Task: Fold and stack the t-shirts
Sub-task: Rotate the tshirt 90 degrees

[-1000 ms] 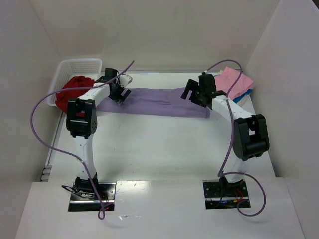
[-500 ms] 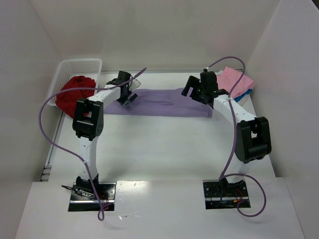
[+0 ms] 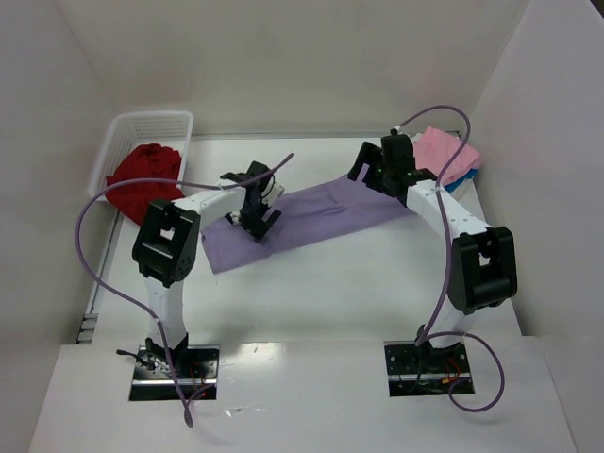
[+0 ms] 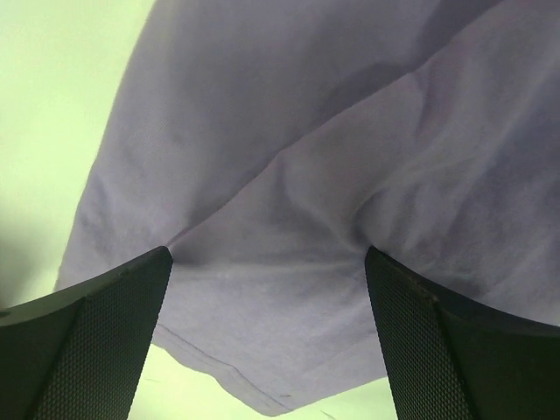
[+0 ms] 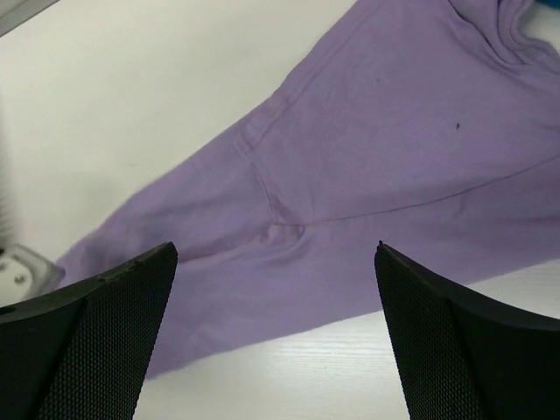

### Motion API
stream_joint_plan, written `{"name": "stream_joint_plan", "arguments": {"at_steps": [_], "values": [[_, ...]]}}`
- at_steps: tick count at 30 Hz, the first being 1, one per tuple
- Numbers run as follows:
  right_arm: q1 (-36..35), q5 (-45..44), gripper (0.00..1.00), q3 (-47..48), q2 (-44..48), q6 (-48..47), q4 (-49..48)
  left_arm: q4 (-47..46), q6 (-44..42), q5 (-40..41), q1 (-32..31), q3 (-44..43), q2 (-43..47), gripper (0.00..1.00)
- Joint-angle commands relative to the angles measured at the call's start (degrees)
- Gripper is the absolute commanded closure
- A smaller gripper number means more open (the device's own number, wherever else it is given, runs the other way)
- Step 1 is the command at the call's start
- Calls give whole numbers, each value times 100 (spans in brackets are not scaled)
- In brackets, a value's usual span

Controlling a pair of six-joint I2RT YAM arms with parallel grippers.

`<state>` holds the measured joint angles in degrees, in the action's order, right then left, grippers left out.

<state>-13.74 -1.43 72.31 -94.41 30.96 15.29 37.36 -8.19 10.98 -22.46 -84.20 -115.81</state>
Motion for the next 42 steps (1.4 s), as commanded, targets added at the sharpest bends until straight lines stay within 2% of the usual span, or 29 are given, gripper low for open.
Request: {"name": "stream_joint_plan", "arguments": {"at_steps": [1,4,10,17,22,32,42], "values": [[-6,-200,1,-41,19,103,150,684,896,-746,-390,465,269,1],[-6,-270,1,-121,-51,208,211,737,1335,-1264,-733,859,524,1],[-6,-481,1,-455,-411,270,211,632,1908,-1774,-1348,1617,1042,1],[-120,-674,1,-289,-1087,270,334,167,2269,-2206,-1463,1960,1728,1],[-173,-815,1,-51,-1580,217,405,114,2321,-2338,-1516,1960,1728,1],[-489,-1149,1,1117,-2441,94,993,-1,2269,-2443,-1569,2013,1728,1],[-999,-1087,1,2804,-3575,94,1328,-54,2216,-2486,-1569,2013,1781,1]]}}
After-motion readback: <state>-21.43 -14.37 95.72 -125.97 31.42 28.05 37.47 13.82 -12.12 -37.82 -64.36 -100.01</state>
